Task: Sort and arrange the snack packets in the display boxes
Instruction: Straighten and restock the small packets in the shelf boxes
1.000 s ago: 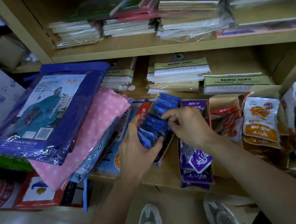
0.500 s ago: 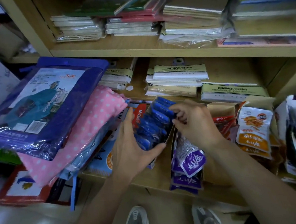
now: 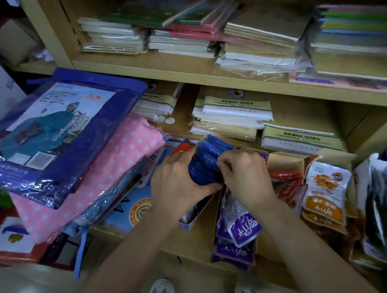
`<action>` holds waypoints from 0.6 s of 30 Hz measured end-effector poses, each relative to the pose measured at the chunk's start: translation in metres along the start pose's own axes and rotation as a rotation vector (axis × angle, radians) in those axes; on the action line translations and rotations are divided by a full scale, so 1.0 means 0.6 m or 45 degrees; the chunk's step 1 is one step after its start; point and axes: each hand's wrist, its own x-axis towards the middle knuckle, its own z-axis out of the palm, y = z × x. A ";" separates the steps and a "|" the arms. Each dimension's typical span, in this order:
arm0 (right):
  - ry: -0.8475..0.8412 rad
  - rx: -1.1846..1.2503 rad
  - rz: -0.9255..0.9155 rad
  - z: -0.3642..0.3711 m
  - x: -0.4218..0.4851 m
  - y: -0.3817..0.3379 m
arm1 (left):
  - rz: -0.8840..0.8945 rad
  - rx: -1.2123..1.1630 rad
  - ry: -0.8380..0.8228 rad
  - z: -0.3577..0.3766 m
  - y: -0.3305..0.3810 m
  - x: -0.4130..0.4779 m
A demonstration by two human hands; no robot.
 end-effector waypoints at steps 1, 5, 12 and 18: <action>0.015 -0.004 0.033 -0.001 0.000 0.000 | -0.007 -0.001 0.015 0.006 0.003 0.002; 0.033 0.011 0.112 -0.006 0.001 0.002 | -0.034 -0.045 0.049 0.023 0.012 0.008; -0.060 0.005 0.104 -0.016 0.012 0.018 | -0.109 -0.228 0.086 0.020 -0.008 0.005; -0.005 0.141 0.058 -0.008 0.000 0.022 | -0.041 -0.215 -0.263 0.018 -0.006 0.020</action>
